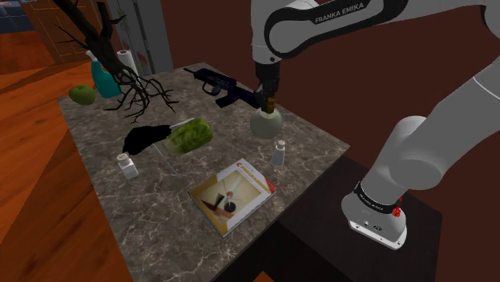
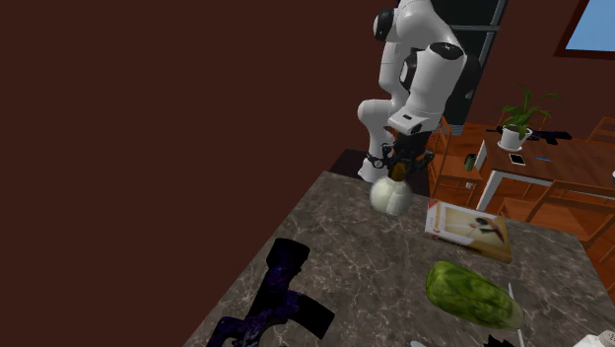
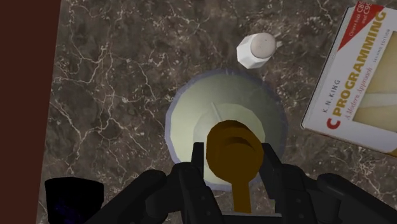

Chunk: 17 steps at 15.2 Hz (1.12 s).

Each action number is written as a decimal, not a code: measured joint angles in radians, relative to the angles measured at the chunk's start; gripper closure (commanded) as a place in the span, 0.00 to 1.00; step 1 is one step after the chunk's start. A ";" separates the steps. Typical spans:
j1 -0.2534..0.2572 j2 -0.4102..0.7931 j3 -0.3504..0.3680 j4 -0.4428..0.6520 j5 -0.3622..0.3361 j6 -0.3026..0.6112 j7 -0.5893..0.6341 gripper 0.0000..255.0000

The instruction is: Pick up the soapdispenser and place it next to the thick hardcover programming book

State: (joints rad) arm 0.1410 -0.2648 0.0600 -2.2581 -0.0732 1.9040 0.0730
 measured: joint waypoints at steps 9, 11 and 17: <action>-0.001 0.041 0.001 -0.088 -0.006 0.129 0.013 1.00; -0.002 0.054 0.001 -0.100 -0.008 0.154 0.015 1.00; -0.002 0.065 0.001 -0.116 -0.010 0.181 0.017 1.00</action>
State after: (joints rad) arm 0.1387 -0.1995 0.0609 -2.3739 -0.0835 2.0847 0.0900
